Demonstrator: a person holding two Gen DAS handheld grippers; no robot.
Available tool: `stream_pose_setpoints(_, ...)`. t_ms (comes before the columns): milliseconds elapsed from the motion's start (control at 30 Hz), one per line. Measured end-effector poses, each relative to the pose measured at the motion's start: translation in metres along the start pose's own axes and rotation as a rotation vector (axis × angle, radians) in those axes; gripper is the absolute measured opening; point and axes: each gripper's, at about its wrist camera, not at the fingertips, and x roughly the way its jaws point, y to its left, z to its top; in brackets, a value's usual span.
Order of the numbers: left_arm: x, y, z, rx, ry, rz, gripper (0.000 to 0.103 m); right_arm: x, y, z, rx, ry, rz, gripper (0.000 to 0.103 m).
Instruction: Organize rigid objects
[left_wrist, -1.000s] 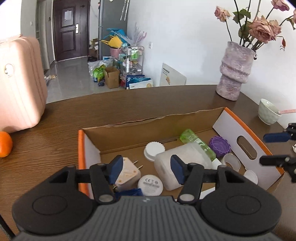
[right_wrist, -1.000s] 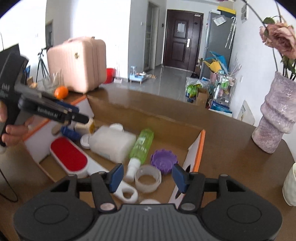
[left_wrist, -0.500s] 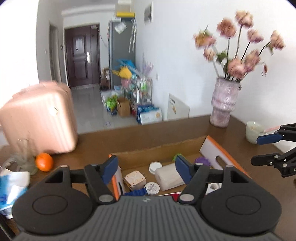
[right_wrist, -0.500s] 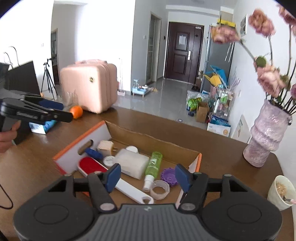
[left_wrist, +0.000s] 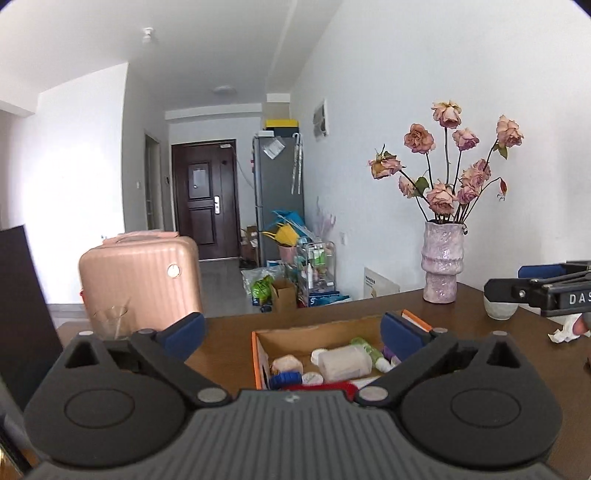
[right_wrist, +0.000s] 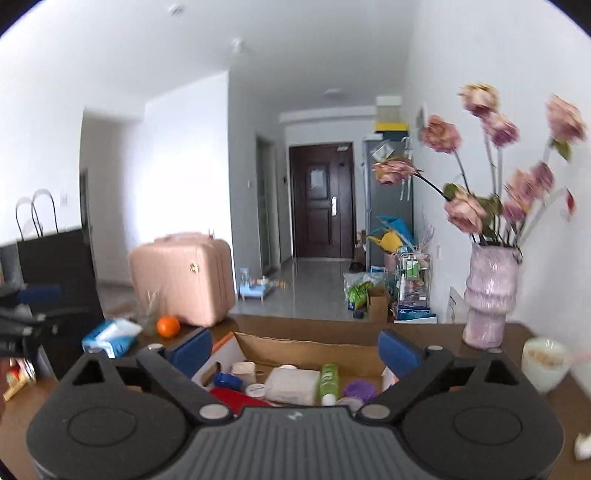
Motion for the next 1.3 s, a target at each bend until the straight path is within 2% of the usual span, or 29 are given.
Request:
stream_pose_setpoints(167, -0.027, -0.001, -0.02, -0.03, 0.003, 0.015, 0.103, -0.021, 0.015, -0.023, -0.001, -0.018, -0.03, 0.1)
stream_pose_setpoints(267, -0.043, -0.001, -0.024, -0.038, -0.013, 0.015, 0.103, -0.032, 0.025, -0.026, -0.01, -0.001, -0.004, 0.1)
stream_pose_setpoints(533, -0.083, -0.002, -0.031, -0.047, -0.049, 0.017, 0.103, -0.072, 0.046, -0.036, -0.023, -0.053, -0.048, 0.1)
stream_pose_setpoints(833, -0.157, -0.008, -0.073, -0.091, -0.068, -0.023, 0.103, -0.136, 0.076, -0.079, -0.061, -0.031, -0.075, 0.101)
stream_pose_setpoints(933, -0.185, -0.012, -0.089, -0.079, -0.075, 0.003, 0.103, -0.165, 0.088, -0.098, -0.054, -0.025, -0.035, 0.101)
stream_pose_setpoints(1067, -0.217, -0.021, -0.112, -0.101, -0.034, 0.091, 0.103, -0.2, 0.106, -0.117, -0.072, -0.042, -0.015, 0.103)
stream_pose_setpoints(1200, -0.253, -0.033, -0.143, -0.089, -0.024, 0.099, 0.103, -0.24, 0.127, -0.156, -0.114, -0.099, -0.081, 0.103)
stream_pose_setpoints(1233, -0.26, -0.038, -0.147, -0.072, -0.032, 0.082, 0.103, -0.252, 0.132, -0.167, -0.123, -0.129, -0.105, 0.103)
stream_pose_setpoints(1300, -0.268, -0.049, -0.154, -0.008, -0.039, 0.046, 0.103, -0.271, 0.136, -0.182, -0.072, -0.131, -0.154, 0.103)
